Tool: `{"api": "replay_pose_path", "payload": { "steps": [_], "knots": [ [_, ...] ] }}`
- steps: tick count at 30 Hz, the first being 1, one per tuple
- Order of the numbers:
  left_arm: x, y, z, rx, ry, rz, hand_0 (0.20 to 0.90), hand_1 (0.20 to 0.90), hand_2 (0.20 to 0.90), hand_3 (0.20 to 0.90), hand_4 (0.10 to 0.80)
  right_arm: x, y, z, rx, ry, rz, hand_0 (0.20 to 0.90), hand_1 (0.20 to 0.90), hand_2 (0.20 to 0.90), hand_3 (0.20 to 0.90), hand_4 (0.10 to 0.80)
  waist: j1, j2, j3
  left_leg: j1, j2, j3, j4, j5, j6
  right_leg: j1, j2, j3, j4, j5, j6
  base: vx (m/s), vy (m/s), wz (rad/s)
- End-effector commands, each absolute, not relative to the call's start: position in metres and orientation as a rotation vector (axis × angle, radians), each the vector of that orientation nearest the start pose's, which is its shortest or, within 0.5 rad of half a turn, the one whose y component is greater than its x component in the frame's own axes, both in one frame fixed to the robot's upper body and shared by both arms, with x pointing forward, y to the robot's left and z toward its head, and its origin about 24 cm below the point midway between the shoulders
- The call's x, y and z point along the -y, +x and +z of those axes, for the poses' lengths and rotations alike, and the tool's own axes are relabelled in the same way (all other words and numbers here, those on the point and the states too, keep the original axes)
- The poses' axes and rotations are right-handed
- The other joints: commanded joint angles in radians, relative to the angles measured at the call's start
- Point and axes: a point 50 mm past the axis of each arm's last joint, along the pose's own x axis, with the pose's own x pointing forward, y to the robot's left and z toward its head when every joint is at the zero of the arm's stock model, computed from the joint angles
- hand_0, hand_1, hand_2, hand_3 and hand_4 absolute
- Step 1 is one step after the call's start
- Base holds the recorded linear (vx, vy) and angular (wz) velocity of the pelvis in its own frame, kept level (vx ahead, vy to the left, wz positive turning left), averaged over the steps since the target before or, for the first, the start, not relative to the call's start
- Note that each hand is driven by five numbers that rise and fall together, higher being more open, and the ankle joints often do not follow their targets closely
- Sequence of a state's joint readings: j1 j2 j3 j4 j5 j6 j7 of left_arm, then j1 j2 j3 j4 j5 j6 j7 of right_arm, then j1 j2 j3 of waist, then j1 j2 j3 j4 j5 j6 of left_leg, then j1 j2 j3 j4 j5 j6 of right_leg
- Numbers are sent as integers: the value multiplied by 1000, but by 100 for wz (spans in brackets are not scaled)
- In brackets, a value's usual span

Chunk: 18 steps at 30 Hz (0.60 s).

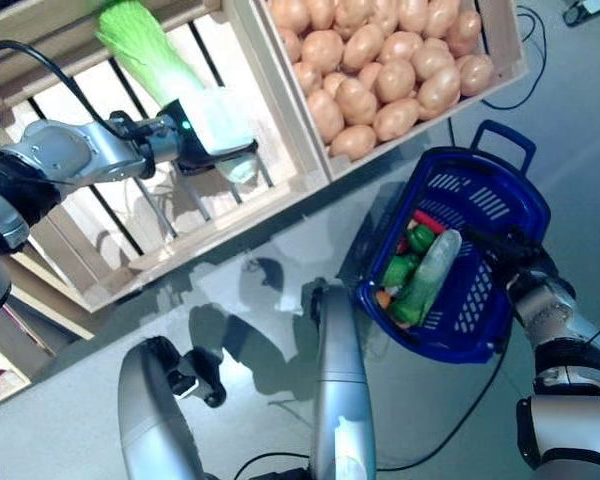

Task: Put vegetables into the basket

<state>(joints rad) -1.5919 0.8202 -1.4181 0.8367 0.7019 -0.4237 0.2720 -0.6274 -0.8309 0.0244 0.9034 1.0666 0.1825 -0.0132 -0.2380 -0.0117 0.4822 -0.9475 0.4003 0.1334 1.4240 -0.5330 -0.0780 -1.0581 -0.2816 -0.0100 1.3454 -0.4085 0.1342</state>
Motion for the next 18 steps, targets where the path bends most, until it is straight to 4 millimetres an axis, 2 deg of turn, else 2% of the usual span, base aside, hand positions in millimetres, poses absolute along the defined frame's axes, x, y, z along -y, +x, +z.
{"api": "replay_pose_path", "payload": {
  "steps": [1,6,7,8,9,11,12,15,18],
  "knots": [
    [-178,389,328,837,1950,24,300,300,300,300,400,349,328,107,-61,286,-432,900,900,900,900,800,1,-21,-180,10,-4,-2,-160,97,35,134,-50,-52,-189,116,-28,47,58,-5],
    [-184,385,309,834,1671,19,300,300,300,300,400,295,344,130,92,113,-230,900,900,900,900,800,23,-22,-207,174,-37,19,-341,153,30,286,-44,-71,-332,140,-39,81,75,-7],
    [-187,383,304,837,1584,21,300,300,300,300,400,279,344,133,134,58,-155,900,900,900,900,800,29,-24,-216,212,-40,27,-385,167,29,324,-44,-79,-363,143,-40,87,75,-25],
    [-189,382,300,834,1559,19,300,300,300,300,400,275,343,133,137,49,-144,900,900,900,900,800,28,-23,-217,232,-42,32,-402,172,28,343,-44,-81,-377,146,-40,135,79,-27],
    [-191,379,291,838,1482,5,300,300,300,300,400,262,339,133,168,1,-77,900,900,900,900,800,37,-24,-231,282,-45,47,-450,183,28,396,-44,-93,-418,147,-38,129,64,-26],
    [-193,375,279,841,1385,-10,300,300,300,300,400,252,336,131,194,-34,-16,900,900,900,900,800,46,-26,-244,332,-50,57,-490,192,29,449,-45,-105,-450,148,-36,94,57,-18],
    [-193,372,267,836,1312,-31,300,300,300,300,400,244,334,130,216,-69,27,900,900,900,900,800,56,-27,-260,377,-55,78,-552,233,39,496,-47,-128,-503,175,-43,48,35,-15],
    [-189,368,258,835,1215,-60,300,300,300,300,400,235,334,131,227,-87,81,900,900,900,900,800,66,-29,-276,453,-64,104,-623,256,37,568,-37,-147,-553,180,-40,72,16,-22],
    [-178,365,251,820,1016,-141,300,300,300,300,400,220,338,129,216,-98,160,900,900,900,900,800,85,-28,-314,584,-85,144,-756,299,28,694,-2,-173,-669,191,-39,102,-19,-2]
  ]
}}
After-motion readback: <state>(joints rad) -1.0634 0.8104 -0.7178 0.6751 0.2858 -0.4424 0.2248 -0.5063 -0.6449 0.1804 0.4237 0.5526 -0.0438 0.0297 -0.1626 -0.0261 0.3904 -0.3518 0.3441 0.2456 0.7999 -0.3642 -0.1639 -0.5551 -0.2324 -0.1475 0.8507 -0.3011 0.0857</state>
